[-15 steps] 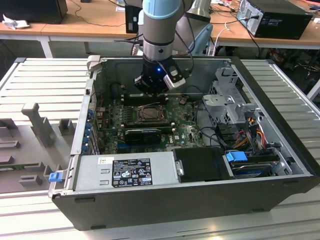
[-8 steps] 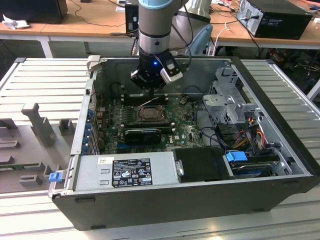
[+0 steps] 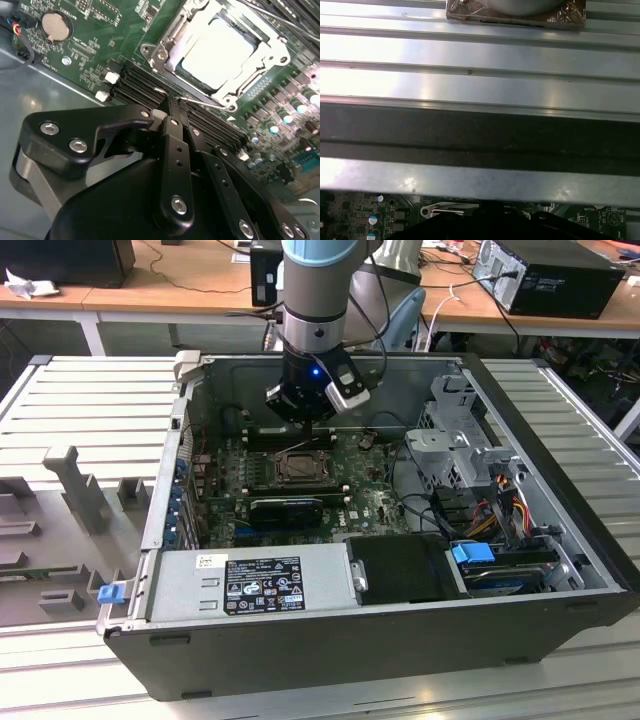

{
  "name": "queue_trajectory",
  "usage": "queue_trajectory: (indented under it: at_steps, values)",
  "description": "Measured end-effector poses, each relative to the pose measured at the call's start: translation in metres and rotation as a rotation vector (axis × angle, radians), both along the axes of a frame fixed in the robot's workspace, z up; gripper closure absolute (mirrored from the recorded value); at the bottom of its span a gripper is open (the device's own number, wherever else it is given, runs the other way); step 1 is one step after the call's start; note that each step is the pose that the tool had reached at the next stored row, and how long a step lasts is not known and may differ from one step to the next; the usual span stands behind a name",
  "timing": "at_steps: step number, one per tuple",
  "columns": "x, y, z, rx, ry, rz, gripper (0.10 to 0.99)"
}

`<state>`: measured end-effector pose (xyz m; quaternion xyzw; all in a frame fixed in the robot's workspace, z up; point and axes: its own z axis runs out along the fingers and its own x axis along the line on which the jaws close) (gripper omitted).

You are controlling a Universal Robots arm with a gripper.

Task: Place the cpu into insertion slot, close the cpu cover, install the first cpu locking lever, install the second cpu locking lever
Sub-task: 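Install the first cpu locking lever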

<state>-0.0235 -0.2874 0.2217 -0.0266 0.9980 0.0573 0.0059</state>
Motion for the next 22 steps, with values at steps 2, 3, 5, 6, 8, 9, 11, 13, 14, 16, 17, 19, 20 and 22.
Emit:
queue_trajectory:
  at_steps: [2, 3, 5, 6, 8, 9, 11, 13, 14, 16, 17, 19, 20, 22]
  values:
    - [0.0007, 0.0, -0.004, 0.0, -0.0001, 0.0, 0.98]
    - [0.0009, 0.0, -0.0058, 0.0, 0.0, 0.0, 0.98]
    - [0.0021, 0.0, -0.0096, 0.0, -0.0001, 0.0, 0.98]
    - [0.0029, 0.0, -0.0106, 0.0, -0.0001, 0.0, 0.98]
    - [0.0036, 0.0, -0.0125, 0.0, -0.0001, 0.0, 0.98]
    - [0.0036, 0.0, -0.0129, 0.0, -0.0001, 0.0, 0.98]
    - [0.0037, -0.0001, -0.0131, -0.002, 0.0002, 0.0, 0.98]
    - [0.0037, 0.0, -0.0133, -0.002, 0.0, 0.0, 0.98]
    - [0.0038, 0.0, -0.0134, -0.003, 0.0, 0.0, 0.98]
    - [0.0039, 0.0001, -0.0138, -0.004, -0.0002, 0.0, 0.98]
    - [0.0039, 0.0, -0.014, -0.007, -0.0001, 0.0, 0.98]
    - [0.0041, 0.0, -0.0145, -0.011, -0.0001, 0.0, 0.98]
    - [0.0042, 0.0, -0.0148, -0.013, -0.0001, 0.0, 0.98]
    - [0.0043, 0.0, -0.0154, -0.017, -0.0001, 0.0, 0.98]
